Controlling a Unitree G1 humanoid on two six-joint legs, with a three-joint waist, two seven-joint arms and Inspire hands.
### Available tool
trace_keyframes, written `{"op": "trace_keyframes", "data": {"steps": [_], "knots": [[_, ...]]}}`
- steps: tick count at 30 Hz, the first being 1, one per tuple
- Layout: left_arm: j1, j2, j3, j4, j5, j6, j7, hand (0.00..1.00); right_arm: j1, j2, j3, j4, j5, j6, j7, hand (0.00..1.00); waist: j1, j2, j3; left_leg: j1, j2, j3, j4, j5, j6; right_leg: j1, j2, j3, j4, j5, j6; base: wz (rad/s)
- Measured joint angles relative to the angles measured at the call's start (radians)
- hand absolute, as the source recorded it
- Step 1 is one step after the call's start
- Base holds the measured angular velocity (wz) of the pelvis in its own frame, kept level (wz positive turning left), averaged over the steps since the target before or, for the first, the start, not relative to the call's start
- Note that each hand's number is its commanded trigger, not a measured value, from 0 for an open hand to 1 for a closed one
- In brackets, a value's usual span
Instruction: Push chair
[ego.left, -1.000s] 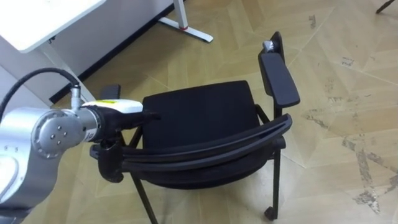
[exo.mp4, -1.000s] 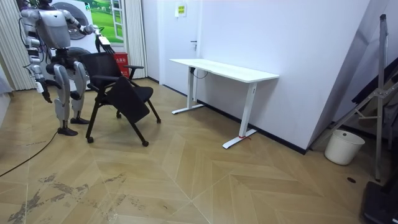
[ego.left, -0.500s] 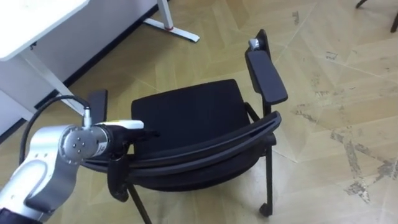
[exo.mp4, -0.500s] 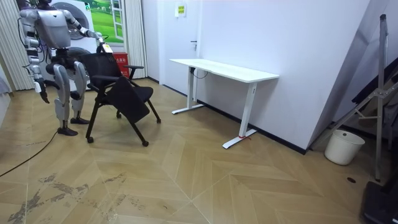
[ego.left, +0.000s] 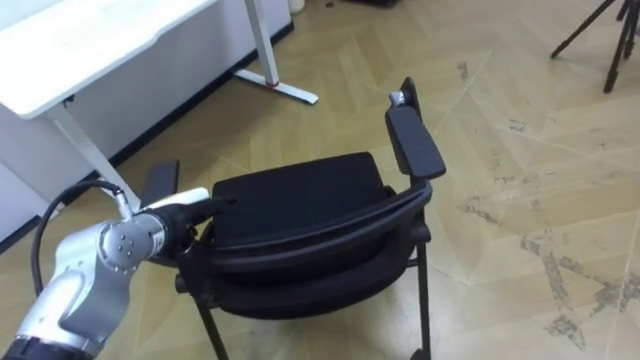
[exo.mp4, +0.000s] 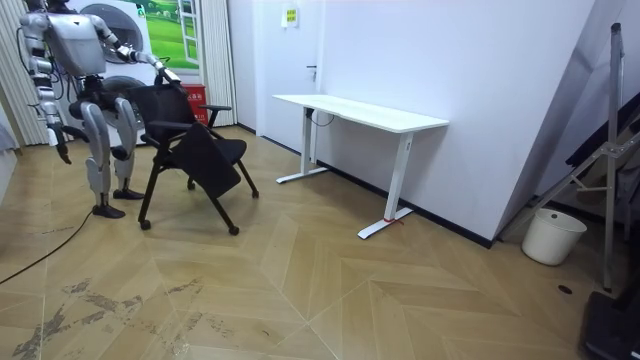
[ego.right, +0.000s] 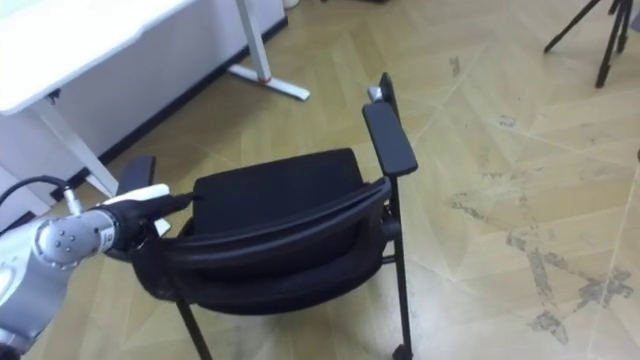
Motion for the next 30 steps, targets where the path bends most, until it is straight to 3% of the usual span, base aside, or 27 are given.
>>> {"op": "trace_keyframes", "data": {"steps": [4,5,13,16,30], "knots": [[0.002,-0.004,0.011,0.02,0.0,0.0,0.011,0.97,0.028,0.0,-0.006,-0.026,-0.009,0.009,-0.004,0.0,-0.001,0.0,0.0001,0.002,0.001,0.002,-0.004,0.006,-0.003,-0.002,0.003,0.007,0.0,0.007,-0.007,-0.04],[0.002,-0.004,0.011,0.021,0.001,-0.001,0.011,1.0,0.03,0.0,-0.007,-0.026,-0.018,0.012,-0.009,0.0,-0.002,0.0,0.0002,0.002,0.002,0.003,-0.005,0.007,-0.004,-0.002,0.004,0.008,0.0,0.008,-0.007,0.0],[0.004,-0.001,-0.005,0.022,0.05,-0.034,0.013,1.0,0.031,0.0,-0.007,-0.028,-0.037,0.02,-0.011,0.0,-0.001,0.002,0.001,0.004,0.001,0.003,-0.01,0.012,-0.004,-0.003,0.004,0.009,-0.001,0.013,-0.01,0.0],[0.019,-0.003,-0.011,0.019,0.062,-0.055,0.058,1.0,0.031,0.0,-0.006,-0.028,-0.037,0.021,-0.002,0.0,0.0,0.002,0.001,0.004,0.0,0.003,-0.01,0.013,-0.003,-0.003,0.004,0.01,-0.001,0.014,-0.009,0.0],[0.031,-0.009,-0.039,-0.014,0.065,-0.07,0.175,1.0,0.016,0.0,-0.006,-0.069,-0.049,0.019,0.014,0.0,-0.004,0.007,-0.0017,-0.013,-0.002,0.002,-0.016,0.013,-0.002,-0.01,0.001,0.0,-0.006,0.018,-0.011,0.0]]}}
